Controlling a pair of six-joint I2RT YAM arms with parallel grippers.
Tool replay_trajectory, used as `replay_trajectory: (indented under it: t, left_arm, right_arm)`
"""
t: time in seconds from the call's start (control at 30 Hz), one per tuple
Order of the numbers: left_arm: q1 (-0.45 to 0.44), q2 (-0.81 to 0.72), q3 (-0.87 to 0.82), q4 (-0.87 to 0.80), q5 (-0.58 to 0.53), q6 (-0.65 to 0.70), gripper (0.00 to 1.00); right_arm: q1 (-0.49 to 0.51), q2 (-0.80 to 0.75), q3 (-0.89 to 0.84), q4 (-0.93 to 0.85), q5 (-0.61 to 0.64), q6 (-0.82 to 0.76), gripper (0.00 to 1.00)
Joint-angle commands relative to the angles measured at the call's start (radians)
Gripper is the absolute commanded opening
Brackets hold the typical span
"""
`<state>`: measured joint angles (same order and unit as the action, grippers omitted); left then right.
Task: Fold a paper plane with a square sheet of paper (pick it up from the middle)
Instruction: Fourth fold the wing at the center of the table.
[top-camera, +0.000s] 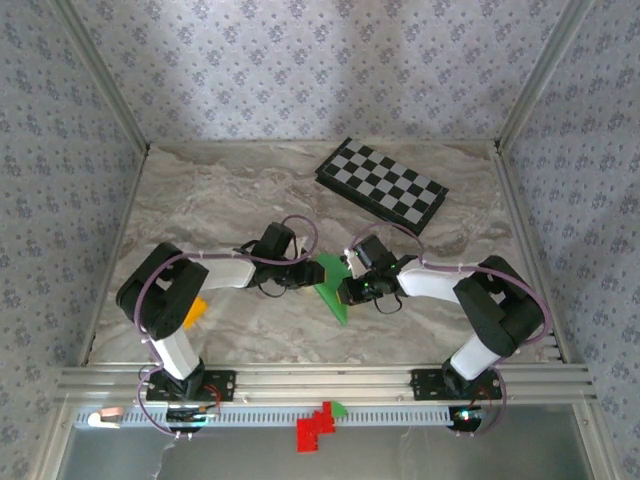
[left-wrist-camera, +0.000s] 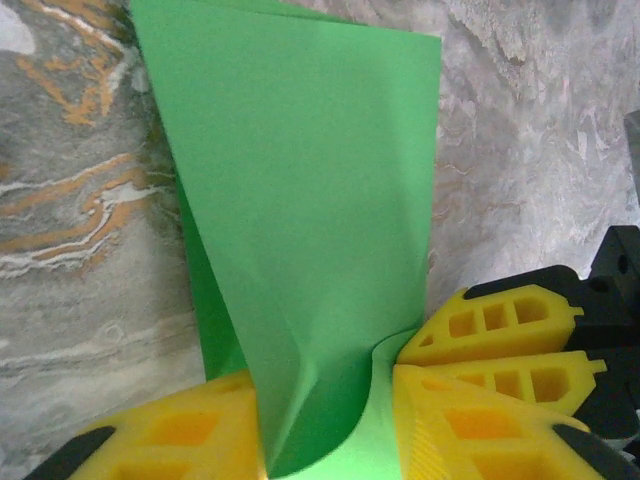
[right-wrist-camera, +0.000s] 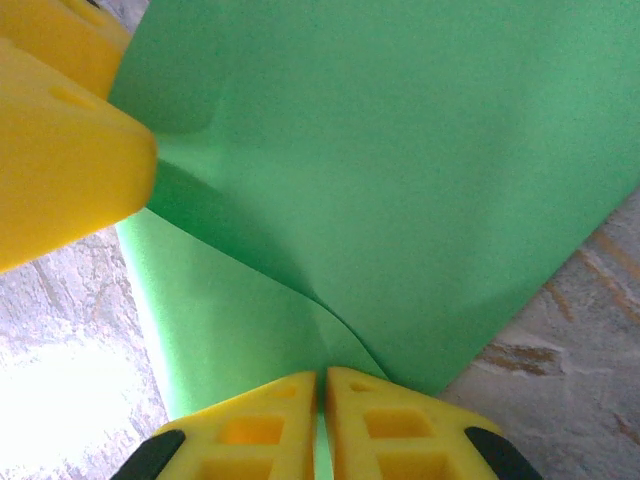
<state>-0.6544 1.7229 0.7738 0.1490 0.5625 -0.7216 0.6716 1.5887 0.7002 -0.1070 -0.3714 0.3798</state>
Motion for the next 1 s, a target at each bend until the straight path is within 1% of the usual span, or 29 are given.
replay_trajectory:
  t: [0.0,0.27,0.4,0.53,0.67,0.77,0.87,0.97]
  left_arm:
    - [0.007,0.014,0.035,-0.015,0.036,0.042,0.33]
    - [0.011,0.035,0.045,-0.019,0.050,0.043,0.21]
    - [0.010,0.025,0.038,-0.035,0.034,0.027,0.13]
    - [0.010,0.001,0.023,-0.045,0.011,-0.016,0.05]
    - [0.010,-0.031,0.010,-0.092,-0.020,-0.062,0.02]
    - [0.011,-0.066,-0.014,-0.111,-0.050,-0.122,0.00]
    - [0.012,-0.104,-0.035,-0.124,-0.066,-0.182,0.00]
    - [0.018,-0.138,-0.042,-0.170,-0.077,-0.232,0.00]
  right_arm:
    - [-0.009,0.031,-0.014,-0.091,0.040,-0.012,0.14]
    - [-0.011,0.034,-0.004,-0.099,0.036,-0.022,0.15]
    - [-0.012,0.030,0.014,-0.115,0.031,-0.034,0.17]
    - [-0.011,-0.002,0.031,-0.121,0.008,-0.064,0.24]
    - [-0.002,-0.087,0.034,-0.120,0.008,-0.102,0.32]
    - [0.045,-0.150,0.043,-0.136,0.080,-0.135,0.38]
    - [0.123,-0.184,0.047,-0.129,0.178,-0.154,0.44]
    - [0.216,-0.196,0.056,-0.103,0.311,-0.161,0.48]
